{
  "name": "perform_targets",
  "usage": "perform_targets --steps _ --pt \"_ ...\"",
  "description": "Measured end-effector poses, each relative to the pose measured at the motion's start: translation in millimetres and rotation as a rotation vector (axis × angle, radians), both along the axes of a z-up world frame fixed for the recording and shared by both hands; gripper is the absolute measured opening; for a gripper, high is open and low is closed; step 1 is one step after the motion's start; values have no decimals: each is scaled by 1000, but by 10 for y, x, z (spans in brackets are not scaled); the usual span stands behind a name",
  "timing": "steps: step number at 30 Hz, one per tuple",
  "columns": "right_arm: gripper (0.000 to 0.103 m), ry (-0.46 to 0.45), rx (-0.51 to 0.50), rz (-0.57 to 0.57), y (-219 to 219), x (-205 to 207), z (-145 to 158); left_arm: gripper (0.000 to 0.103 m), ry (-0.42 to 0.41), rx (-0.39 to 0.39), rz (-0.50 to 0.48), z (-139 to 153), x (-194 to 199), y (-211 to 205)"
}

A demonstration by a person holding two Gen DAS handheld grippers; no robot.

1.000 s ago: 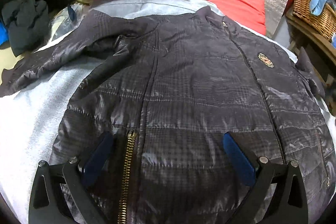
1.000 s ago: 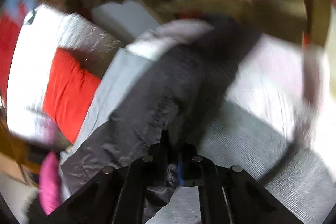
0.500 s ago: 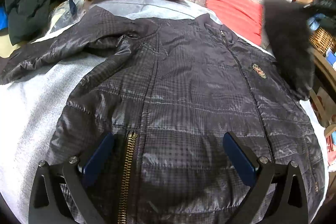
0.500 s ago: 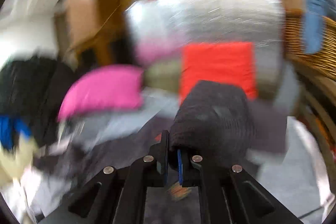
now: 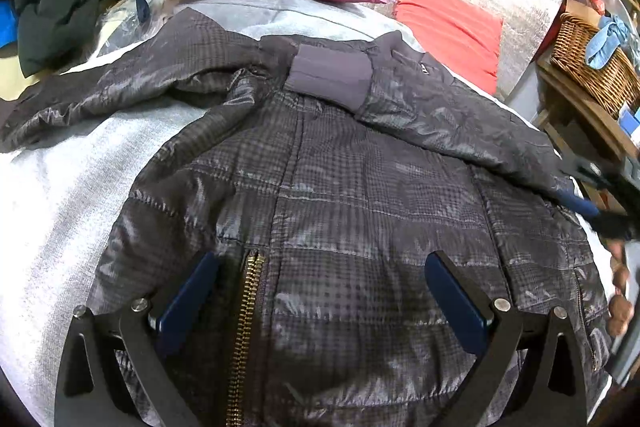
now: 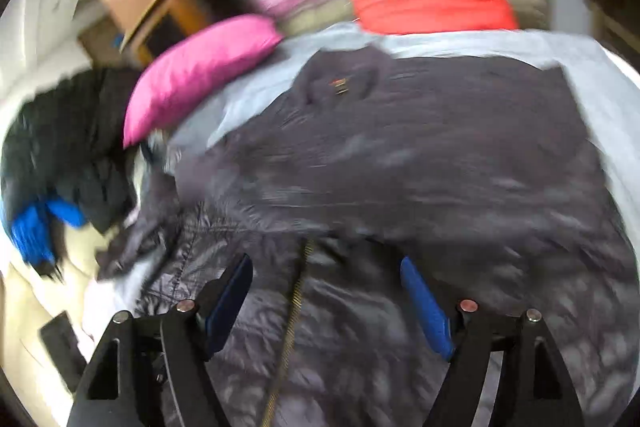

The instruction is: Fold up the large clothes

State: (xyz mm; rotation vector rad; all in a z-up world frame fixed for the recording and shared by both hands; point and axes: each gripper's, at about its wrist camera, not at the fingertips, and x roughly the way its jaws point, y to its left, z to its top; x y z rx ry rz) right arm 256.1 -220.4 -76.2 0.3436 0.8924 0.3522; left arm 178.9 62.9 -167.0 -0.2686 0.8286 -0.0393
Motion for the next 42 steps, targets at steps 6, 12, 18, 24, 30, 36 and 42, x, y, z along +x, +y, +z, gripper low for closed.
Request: perform_targets --steps 6,12,18,24,30,36,42 --pt "80 -17 143 -71 -693 -498 -34 103 74 -132 12 214 69 122" --pt "80 -40 225 -76 -777 -671 -254 103 48 -196 43 619 625 104" --pt "80 -73 276 -58 -817 -767 -395 103 155 -295 158 456 1562 128" --pt "80 -76 298 -27 -785 -757 -448 25 291 -294 330 90 1899 196" --pt "80 -61 304 -34 -794 -739 -485 16 73 -105 258 500 1542 -16" --pt "80 15 549 -172 -1163 -660 -492 16 113 8 192 272 1579 -142" --pt "85 188 797 -296 -1301 66 -588 16 109 10 174 234 1619 -116"
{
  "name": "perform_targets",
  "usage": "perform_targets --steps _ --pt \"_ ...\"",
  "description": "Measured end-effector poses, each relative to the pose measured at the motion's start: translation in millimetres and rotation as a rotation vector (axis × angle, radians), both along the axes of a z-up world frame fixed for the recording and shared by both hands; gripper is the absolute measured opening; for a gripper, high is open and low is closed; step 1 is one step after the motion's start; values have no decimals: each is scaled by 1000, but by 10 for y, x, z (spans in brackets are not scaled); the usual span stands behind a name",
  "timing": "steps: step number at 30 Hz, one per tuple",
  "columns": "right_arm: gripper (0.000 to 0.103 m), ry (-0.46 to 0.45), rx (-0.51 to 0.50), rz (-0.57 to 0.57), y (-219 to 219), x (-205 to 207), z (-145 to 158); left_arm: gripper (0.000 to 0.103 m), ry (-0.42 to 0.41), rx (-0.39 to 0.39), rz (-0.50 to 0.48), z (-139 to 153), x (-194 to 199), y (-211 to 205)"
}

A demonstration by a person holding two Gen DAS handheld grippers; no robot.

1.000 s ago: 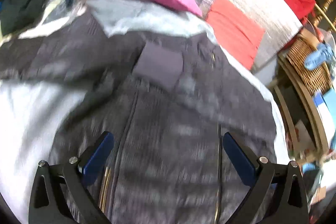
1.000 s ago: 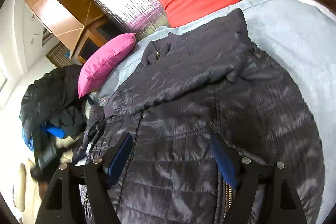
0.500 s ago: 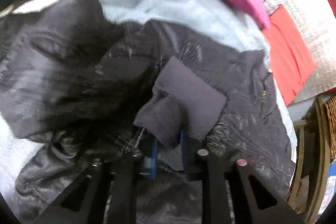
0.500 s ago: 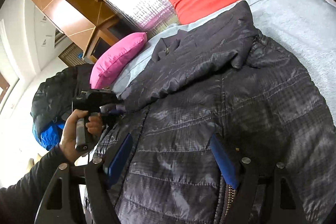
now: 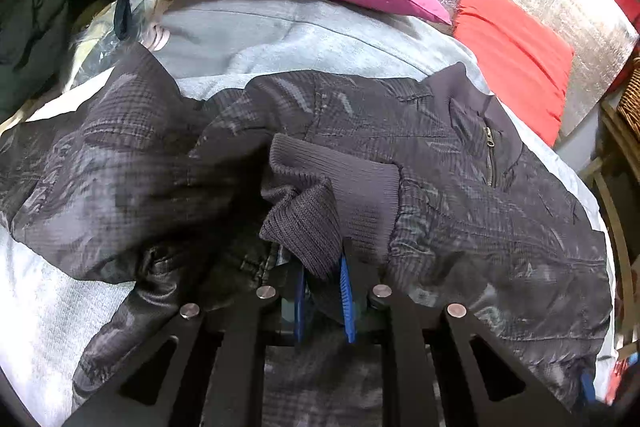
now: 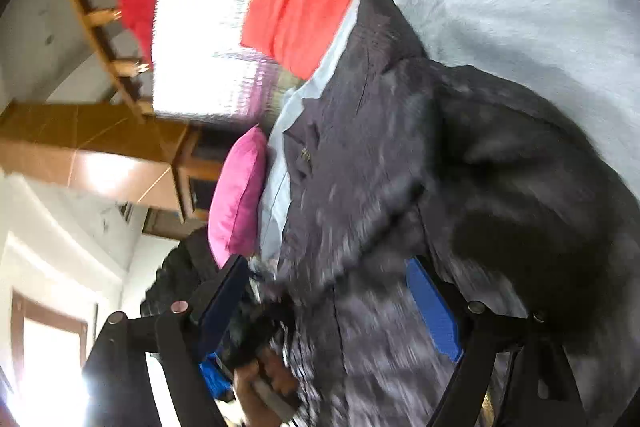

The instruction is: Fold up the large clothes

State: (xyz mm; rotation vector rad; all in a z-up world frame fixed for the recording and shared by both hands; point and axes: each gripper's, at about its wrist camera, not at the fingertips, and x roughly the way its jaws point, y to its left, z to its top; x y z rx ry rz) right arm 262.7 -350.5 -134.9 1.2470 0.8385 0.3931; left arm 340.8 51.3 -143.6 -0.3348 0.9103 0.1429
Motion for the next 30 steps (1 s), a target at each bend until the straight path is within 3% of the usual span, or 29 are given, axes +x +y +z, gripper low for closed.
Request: perform_targets --steps 3,4,5,6,8,11,12,15,18,19,20,23,26,30 --pt "84 100 73 -47 30 290 -163 16 1 6 -11 11 -21 -16" --pt "73 128 85 -94 -12 345 -218 16 3 6 -15 7 -19 -8" --pt "25 135 88 -132 -56 386 -244 17 3 2 -17 1 -16 6" --pt "7 151 47 -152 -95 406 -226 17 2 -15 -29 -6 -11 17" --pt "8 159 -68 -182 -172 364 -102 17 -5 -19 -71 -23 -13 -33" --pt "8 122 -284 -190 -137 271 75 17 -1 49 -85 -108 -28 -153" --pt "9 133 -313 -172 -112 290 41 18 10 62 -80 -159 -25 -166" --pt "19 175 -272 -80 -137 366 -117 22 -8 101 -102 -182 -53 -195" --pt "41 133 -306 -13 -211 313 47 22 -21 91 -117 -195 -57 -176" --pt "70 120 -316 13 -217 272 123 22 -25 83 -117 -204 -60 -163" --pt "81 101 -341 38 -230 208 244 23 -31 77 -118 -209 -65 -154" --pt "81 31 -400 58 -261 76 501 23 -39 66 -120 -205 -70 -144" --pt "81 -37 -515 -34 -427 250 763 23 -44 58 -119 -218 -77 -132" --pt "79 75 -634 20 -494 1063 500 24 -49 62 -120 -215 -79 -131"
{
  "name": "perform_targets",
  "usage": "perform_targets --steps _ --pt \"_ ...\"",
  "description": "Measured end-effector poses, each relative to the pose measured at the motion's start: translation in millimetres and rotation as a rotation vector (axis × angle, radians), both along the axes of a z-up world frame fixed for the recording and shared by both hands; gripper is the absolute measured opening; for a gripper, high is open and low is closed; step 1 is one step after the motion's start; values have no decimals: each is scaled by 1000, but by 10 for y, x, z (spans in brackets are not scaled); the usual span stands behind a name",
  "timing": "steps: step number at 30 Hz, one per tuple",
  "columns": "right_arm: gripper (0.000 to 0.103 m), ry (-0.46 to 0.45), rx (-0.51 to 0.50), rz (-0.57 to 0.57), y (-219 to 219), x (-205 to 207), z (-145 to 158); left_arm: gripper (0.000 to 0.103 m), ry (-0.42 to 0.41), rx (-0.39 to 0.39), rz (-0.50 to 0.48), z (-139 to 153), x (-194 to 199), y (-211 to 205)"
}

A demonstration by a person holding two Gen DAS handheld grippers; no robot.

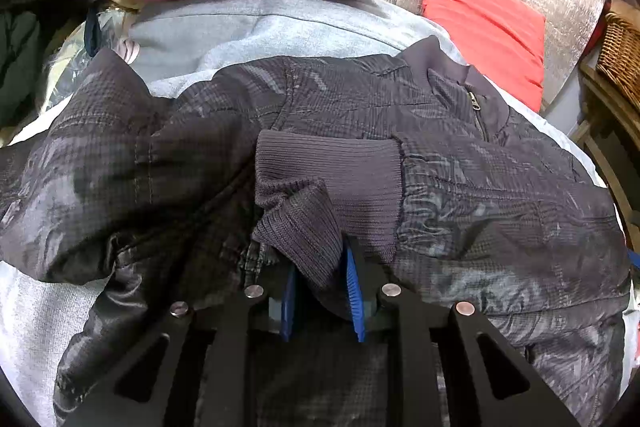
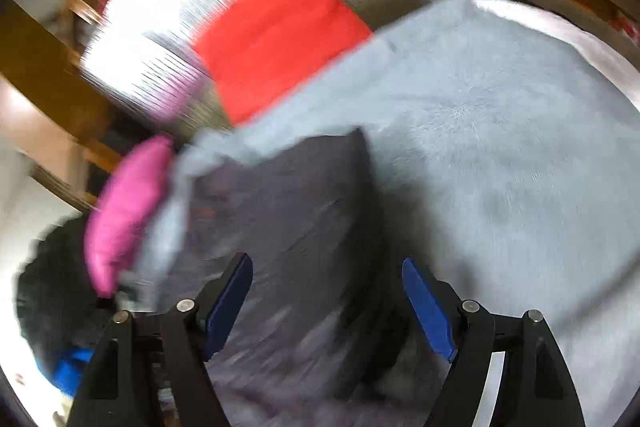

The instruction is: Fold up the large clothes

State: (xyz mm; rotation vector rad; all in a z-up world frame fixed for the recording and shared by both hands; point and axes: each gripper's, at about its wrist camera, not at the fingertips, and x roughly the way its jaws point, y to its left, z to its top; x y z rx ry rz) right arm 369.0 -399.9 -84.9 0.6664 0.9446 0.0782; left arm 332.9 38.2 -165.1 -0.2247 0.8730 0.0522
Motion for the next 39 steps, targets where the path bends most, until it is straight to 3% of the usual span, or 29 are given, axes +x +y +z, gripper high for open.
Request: perform_targets --steps 1,2,3,5,7,12,16,17,18,20,22,23,25,27,31,36,39 --pt "72 30 2 16 -14 170 -112 24 0 -2 0 1 1 -3" --pt "49 43 11 35 -54 262 -185 24 -1 -7 0 -1 -1 0" --pt "34 45 16 59 -42 362 -228 24 -1 -10 -1 -2 -5 7" --pt "15 42 -44 112 66 478 -202 25 -5 -12 -4 -11 -5 4" --pt "14 42 -137 117 91 507 -205 31 -11 -6 -14 -28 -10 -16" --pt "20 66 -281 79 235 436 -247 31 -7 2 -14 -43 -5 -21" --pt "46 -5 -293 31 345 94 100 35 -7 6 -13 -31 13 -28" --pt "63 -43 -270 46 415 -41 189 37 -4 9 -11 -22 18 -29" --pt "69 -72 -253 60 453 -173 256 41 2 13 -7 -5 24 -29" --pt "71 -110 -236 129 650 -394 301 51 33 1 1 73 22 6" --pt "71 -78 -230 185 835 -441 201 63 49 -47 9 207 -52 96" --pt "71 -44 -247 195 904 -466 119 66 32 -84 -2 318 -140 169" --pt "71 -67 -260 190 1000 -638 112 74 -23 -123 -25 539 -356 339" --pt "71 -129 -222 198 1063 -853 182 81 -78 -164 -14 714 -622 623" --pt "71 -194 -224 265 1245 -1377 251 84 -140 -284 155 784 -1140 1561" --pt "71 -187 -228 305 1310 -1816 118 84 -124 -401 480 430 -1564 2966" --pt "71 -183 -223 291 1295 -2004 66 84 -105 -467 566 216 -1609 3542"
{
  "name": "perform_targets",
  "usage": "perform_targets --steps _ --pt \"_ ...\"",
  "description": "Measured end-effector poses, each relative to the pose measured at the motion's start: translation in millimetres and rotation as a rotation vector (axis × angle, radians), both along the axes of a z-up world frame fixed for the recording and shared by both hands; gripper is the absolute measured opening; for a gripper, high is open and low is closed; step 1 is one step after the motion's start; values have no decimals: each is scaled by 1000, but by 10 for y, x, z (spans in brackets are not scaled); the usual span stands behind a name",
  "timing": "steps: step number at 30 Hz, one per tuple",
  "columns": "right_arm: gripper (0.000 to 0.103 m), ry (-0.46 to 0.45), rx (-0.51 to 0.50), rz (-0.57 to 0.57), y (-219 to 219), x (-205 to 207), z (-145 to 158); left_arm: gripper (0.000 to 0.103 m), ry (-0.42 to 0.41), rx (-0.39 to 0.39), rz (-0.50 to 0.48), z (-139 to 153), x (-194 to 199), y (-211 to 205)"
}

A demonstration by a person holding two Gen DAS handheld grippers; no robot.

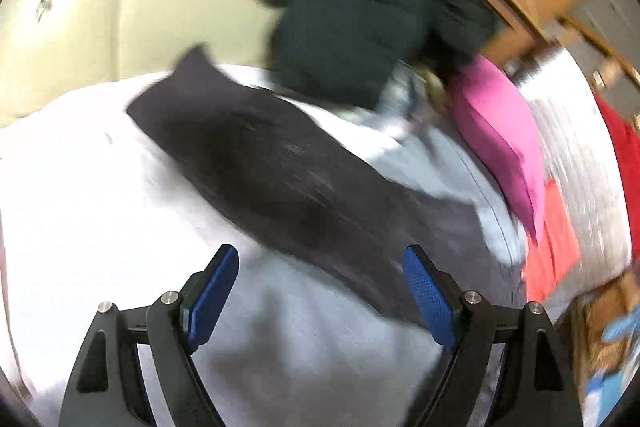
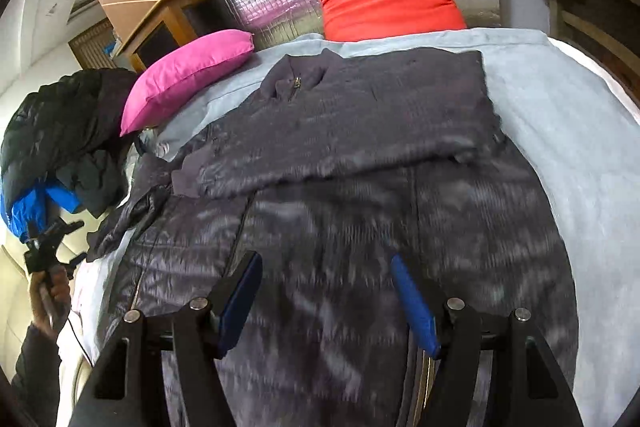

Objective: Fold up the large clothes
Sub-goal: 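Move the left tool to the other sleeve and grasp its ribbed cuff, then lift the sleeve with the left tool, lay it across the body, release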

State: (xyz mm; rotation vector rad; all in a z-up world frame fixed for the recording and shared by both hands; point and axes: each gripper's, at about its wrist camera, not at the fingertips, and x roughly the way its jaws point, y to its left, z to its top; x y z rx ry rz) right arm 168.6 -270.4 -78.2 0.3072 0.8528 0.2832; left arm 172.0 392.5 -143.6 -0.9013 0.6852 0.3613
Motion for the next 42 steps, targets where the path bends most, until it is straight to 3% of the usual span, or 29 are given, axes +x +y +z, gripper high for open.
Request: perform_targets --steps 6,9,11,12,15,18,20,23,28,32,36,42 --pt "71 24 4 -10 58 -120 -145 84 24 -142 123 -360 103 577" --pt "71 38 8 -13 79 -133 -189 81 34 -159 140 -462 178 644" --pt "71 40 12 -17 90 -131 -198 54 53 -133 157 -466 193 700" --pt "71 37 15 -17 95 -127 -200 28 93 -128 166 -487 221 727" --pt "71 30 19 -21 105 -113 -210 20 122 -117 179 -472 232 756" --pt "71 25 26 -25 105 -121 -223 17 130 57 151 -119 241 519" --pt "71 9 32 -27 91 -147 -208 17 100 203 123 233 216 235" --pt "71 -13 49 -28 55 -174 -178 17 12 364 67 766 180 -232" --pt "71 -62 103 -30 -58 -162 -84 16 -147 548 -81 1582 289 -1089" --pt "71 -116 158 -38 -187 -148 -1 16 -254 632 -255 2081 560 -1986" --pt "71 -147 220 -63 -340 -156 2 16 -303 686 -428 2263 822 -2899" --pt "71 -178 324 -129 -669 -229 -53 17 -288 676 -650 2093 1192 -4180"
